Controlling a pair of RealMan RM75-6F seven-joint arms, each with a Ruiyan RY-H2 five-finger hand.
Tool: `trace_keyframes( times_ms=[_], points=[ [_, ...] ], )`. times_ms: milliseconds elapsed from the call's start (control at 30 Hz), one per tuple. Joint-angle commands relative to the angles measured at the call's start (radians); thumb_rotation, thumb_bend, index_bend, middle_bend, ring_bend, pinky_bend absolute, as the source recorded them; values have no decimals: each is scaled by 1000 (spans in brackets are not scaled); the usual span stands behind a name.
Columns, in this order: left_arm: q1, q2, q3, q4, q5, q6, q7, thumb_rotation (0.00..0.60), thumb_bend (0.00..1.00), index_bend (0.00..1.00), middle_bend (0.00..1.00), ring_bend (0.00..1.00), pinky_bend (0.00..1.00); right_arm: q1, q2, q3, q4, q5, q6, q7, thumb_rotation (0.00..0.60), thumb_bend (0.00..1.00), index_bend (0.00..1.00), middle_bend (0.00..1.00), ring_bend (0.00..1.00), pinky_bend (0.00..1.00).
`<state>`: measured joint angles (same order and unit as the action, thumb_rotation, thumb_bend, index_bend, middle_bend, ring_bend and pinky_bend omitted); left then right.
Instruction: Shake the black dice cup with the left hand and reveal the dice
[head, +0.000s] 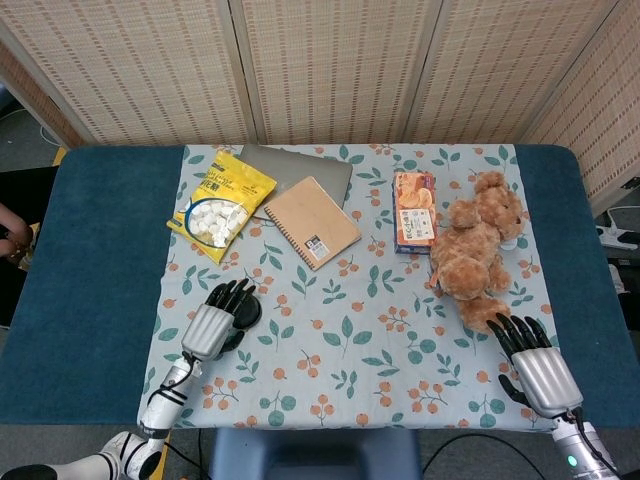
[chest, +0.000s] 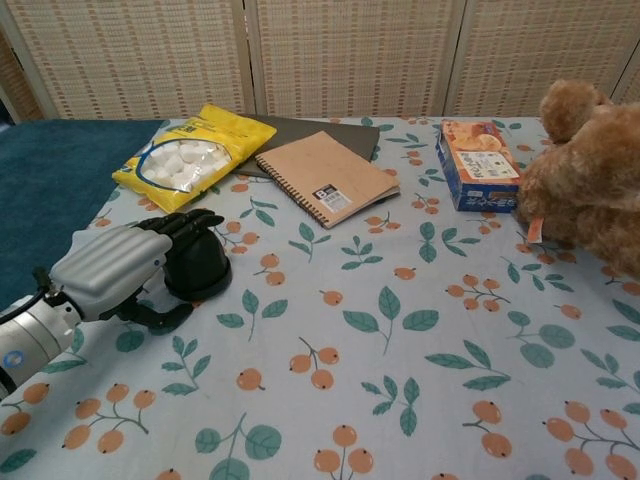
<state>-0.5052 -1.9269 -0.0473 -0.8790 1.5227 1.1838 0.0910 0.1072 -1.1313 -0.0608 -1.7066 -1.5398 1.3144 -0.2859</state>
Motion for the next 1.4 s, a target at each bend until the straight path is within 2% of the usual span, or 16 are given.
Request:
trace_keyframes(
  times_ms=[33, 167, 333, 467, 600, 700, 833, 900, 967, 1033, 1167, 1267, 1400],
  points=[
    [-3, -16, -3, 25, -1, 4, -4, 600, 317, 44, 34, 0, 142, 0, 0, 0, -1, 1, -1, -1, 600, 268, 0, 0, 0, 0],
    [-8, -33, -4, 58, 2, 14, -4, 600, 312, 80, 99, 38, 168, 1, 1, -1, -1, -1, -1, 0, 600, 269, 0, 0, 0, 0],
    [-9, -52, -3, 96, 6, 25, -20, 600, 343, 161, 228, 170, 213, 2, 1, -2, -1, 1, -6, 0, 600, 269, 0, 0, 0, 0],
    [-2, -59, -5, 103, 19, 72, -73, 600, 471, 264, 325, 257, 274, 4, 1, -4, -2, 1, -9, -1, 600, 269, 0, 0, 0, 0],
    [3, -67, -7, 129, 40, 139, -132, 600, 637, 365, 430, 354, 382, 4, 2, -7, -3, -2, -11, -1, 600, 269, 0, 0, 0, 0],
    [6, -71, -17, 145, 38, 165, -149, 600, 699, 402, 463, 383, 420, 5, 1, -8, -3, -2, -14, -4, 600, 270, 0, 0, 0, 0],
    [11, -66, -42, 150, 34, 222, -192, 600, 716, 418, 475, 396, 434, 5, -2, -9, -4, -2, -15, -10, 600, 269, 0, 0, 0, 0],
    [19, -54, -61, 112, 22, 244, -290, 600, 716, 418, 475, 396, 443, 5, -2, -9, -4, -1, -16, -11, 600, 269, 0, 0, 0, 0],
    [31, -15, -94, 8, -26, 215, -472, 600, 716, 421, 479, 399, 453, 6, -3, -9, -4, 1, -18, -13, 600, 269, 0, 0, 0, 0],
    [35, 69, -132, -156, -100, 111, -652, 600, 715, 426, 484, 404, 462, 6, -3, -9, -5, 1, -19, -13, 600, 269, 0, 0, 0, 0],
    [25, 285, -190, -438, -214, -121, -922, 600, 721, 421, 475, 398, 449, 8, -2, -11, -5, -1, -21, -12, 600, 269, 0, 0, 0, 0],
    [19, 384, -213, -524, -244, -219, -1056, 600, 724, 417, 468, 388, 436, 8, -2, -10, -5, 1, -22, -12, 600, 269, 0, 0, 0, 0],
    [16, 480, -248, -618, -280, -382, -1356, 600, 724, 416, 466, 386, 434, 8, -3, -12, -6, 3, -24, -17, 600, 269, 0, 0, 0, 0]
  ],
)
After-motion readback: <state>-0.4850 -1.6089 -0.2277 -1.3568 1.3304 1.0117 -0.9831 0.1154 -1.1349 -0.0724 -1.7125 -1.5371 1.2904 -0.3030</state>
